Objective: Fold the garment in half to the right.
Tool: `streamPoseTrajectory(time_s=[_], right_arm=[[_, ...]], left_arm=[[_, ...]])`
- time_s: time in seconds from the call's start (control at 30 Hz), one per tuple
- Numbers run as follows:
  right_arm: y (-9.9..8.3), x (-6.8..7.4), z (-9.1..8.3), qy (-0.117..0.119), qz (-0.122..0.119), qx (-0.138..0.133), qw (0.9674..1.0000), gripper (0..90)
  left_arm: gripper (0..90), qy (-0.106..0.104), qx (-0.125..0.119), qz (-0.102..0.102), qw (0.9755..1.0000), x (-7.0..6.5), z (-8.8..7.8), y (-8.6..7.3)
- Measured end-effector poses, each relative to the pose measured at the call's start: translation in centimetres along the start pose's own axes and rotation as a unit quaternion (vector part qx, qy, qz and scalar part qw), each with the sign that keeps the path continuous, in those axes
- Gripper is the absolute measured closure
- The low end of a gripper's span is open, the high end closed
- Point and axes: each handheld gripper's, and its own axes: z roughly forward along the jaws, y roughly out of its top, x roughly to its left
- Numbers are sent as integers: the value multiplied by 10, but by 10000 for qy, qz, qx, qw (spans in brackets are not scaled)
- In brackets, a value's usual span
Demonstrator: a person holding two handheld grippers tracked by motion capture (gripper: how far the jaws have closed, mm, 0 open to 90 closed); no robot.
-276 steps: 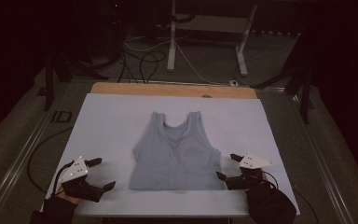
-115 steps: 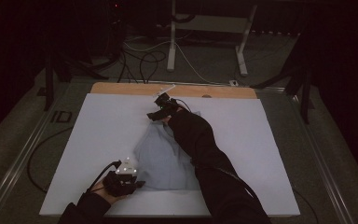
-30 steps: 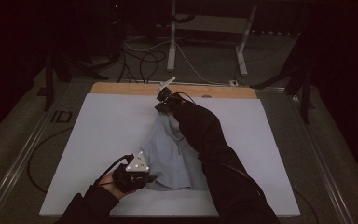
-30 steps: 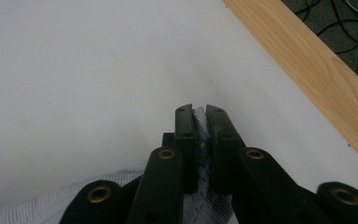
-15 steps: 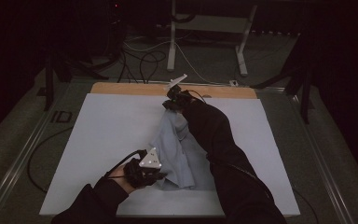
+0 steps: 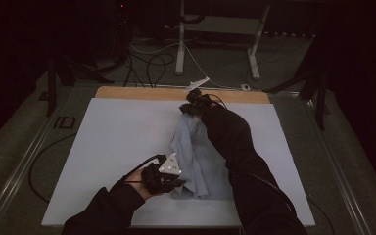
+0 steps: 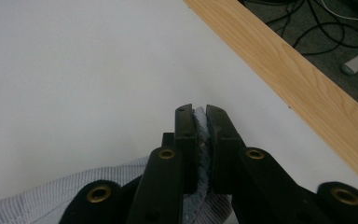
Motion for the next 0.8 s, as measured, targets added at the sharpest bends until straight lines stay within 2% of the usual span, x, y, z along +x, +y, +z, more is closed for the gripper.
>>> streamPoseTrajectory(time_s=[0.43,0.5,0.6,0.8], right_arm=[[-16,-13,-13,-48,118,-91,9999,846],[-20,-14,-14,-24,248,-159,9996,846],[-25,-17,-15,-41,174,-121,9998,846],[-33,-23,-17,-68,246,-92,9996,845]], left_arm=[[874,-112,130,243,9996,-5,19,21],[874,-131,142,252,9995,-6,23,23],[874,-160,174,311,9992,-7,29,28],[875,-207,249,401,9987,-8,41,36]])
